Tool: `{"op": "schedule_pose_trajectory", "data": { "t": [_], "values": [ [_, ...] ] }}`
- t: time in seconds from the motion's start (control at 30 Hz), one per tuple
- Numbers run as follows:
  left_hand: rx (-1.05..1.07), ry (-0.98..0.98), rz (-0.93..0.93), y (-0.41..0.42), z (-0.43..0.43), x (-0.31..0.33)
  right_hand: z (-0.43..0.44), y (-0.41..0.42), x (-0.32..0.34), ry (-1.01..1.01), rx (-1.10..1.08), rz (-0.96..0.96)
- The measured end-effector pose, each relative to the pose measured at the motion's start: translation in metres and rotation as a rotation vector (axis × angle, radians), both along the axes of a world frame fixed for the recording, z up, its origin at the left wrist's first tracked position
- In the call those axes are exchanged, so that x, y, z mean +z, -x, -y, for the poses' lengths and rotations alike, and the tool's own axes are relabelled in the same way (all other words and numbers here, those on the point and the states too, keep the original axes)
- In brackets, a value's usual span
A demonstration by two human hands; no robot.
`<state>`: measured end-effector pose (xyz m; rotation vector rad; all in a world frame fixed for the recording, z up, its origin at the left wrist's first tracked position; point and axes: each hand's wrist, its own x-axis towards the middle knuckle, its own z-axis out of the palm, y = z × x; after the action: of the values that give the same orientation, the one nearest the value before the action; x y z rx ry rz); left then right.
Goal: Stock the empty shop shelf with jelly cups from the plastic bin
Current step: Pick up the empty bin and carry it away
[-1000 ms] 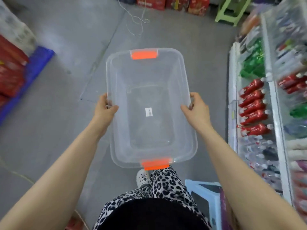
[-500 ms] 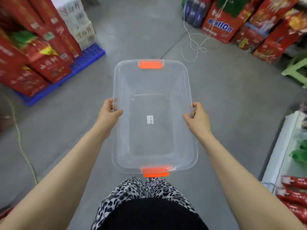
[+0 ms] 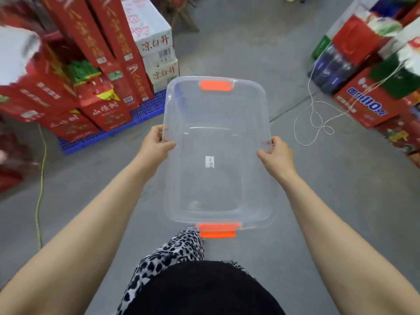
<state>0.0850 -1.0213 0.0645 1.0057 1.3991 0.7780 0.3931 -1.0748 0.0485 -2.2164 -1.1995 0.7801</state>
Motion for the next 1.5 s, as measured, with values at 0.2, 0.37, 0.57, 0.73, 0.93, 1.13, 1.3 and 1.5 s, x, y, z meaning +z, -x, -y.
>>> {"op": "schedule_pose_trajectory", "data": {
  "t": [0.2,0.37,0.57,0.73,0.93,1.13,1.3,1.5],
  "values": [
    [0.029,-0.081,-0.065,-0.024,-0.159,0.018,-0.165,-0.023,0.021,-0.048,0.042,-0.009],
    [0.065,-0.119,-0.067,-0.049,-0.274,0.016,-0.301,-0.053,0.016,-0.1,0.093,0.01],
    [0.23,-0.089,-0.11,-0.086,-0.408,-0.001,-0.479,-0.089,0.008,-0.1,0.233,0.04],
    [0.36,-0.086,-0.113,-0.107,-0.5,0.001,-0.618,-0.094,0.022,-0.077,0.365,0.062],
    [0.469,-0.082,-0.112,-0.092,-0.614,-0.016,-0.765,-0.069,0.014,-0.055,0.461,0.087],
    [0.512,-0.061,-0.114,-0.042,-0.744,-0.036,-0.907,-0.016,0.001,-0.016,0.499,0.052],
    [0.562,-0.005,-0.183,0.004,-0.84,-0.044,-1.009,0.032,-0.006,0.044,0.557,0.035],
    [0.638,0.035,-0.288,0.054,-0.934,-0.061,-1.119,0.092,-0.029,0.099,0.671,0.041]
  ]
}}
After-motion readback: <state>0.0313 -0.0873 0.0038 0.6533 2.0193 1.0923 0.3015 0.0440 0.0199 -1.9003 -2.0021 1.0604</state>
